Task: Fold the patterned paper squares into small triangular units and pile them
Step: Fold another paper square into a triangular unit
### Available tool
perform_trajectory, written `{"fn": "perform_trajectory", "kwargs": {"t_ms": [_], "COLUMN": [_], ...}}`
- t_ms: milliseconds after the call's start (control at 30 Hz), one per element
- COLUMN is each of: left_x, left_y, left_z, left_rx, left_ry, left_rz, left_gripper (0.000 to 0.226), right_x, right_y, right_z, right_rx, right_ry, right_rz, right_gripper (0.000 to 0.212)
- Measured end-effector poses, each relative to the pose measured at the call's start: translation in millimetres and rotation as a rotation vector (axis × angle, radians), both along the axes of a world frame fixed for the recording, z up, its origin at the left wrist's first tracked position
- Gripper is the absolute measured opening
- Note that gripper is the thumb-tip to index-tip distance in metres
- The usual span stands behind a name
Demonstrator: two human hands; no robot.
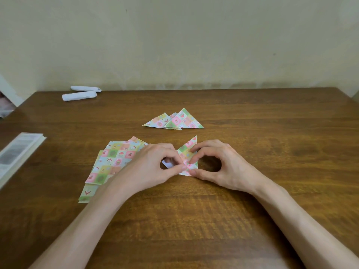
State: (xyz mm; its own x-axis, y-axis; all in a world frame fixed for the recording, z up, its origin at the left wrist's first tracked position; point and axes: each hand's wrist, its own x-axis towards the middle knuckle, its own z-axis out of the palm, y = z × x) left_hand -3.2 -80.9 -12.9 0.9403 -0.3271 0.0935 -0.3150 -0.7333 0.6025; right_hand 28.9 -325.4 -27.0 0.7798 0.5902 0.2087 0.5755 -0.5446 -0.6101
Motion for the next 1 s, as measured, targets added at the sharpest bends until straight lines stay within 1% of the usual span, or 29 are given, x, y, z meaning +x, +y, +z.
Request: {"fn": "perform_trajectory", "kwargs": {"t_ms": [100, 200, 433, 567, 1000], "left_x": [0.8, 0.7, 2.0, 2.4, 3.0], "left_y": [-1.1, -2.1, -0.7, -0.1, -2.1], "left_z": [-3.7, -5.5, -6.2, -7.6, -7.2], "left_rx": [-0.012, 0.000, -0.041, -0.019, -0.017], "left_ry": [-0.018, -0.019, 0.032, 0.047, 0.035], "left_rz": [0.030, 0.034, 0.033, 0.030, 0.052], "left_gripper": [0.019, 0.022, 0.021, 0.021, 0.019], "right_x": [0.5, 0.9, 0.8, 1.8, 1.1], "right_y": [0.0, -0.4, -0.2, -0.3, 0.2], "right_z": [-0.5, -0.6, -2.0, -2.4, -1.9], "right_rx": [0.010, 0.015, 0.025, 0.020, 0.001], "right_ry": [0.004, 0.013, 0.020, 0.030, 0.038], "right_rz": [0.004, 0.005, 0.004, 0.003, 0.007], "right_gripper": [0.025, 0.026, 0.027, 0.027, 0.026]}}
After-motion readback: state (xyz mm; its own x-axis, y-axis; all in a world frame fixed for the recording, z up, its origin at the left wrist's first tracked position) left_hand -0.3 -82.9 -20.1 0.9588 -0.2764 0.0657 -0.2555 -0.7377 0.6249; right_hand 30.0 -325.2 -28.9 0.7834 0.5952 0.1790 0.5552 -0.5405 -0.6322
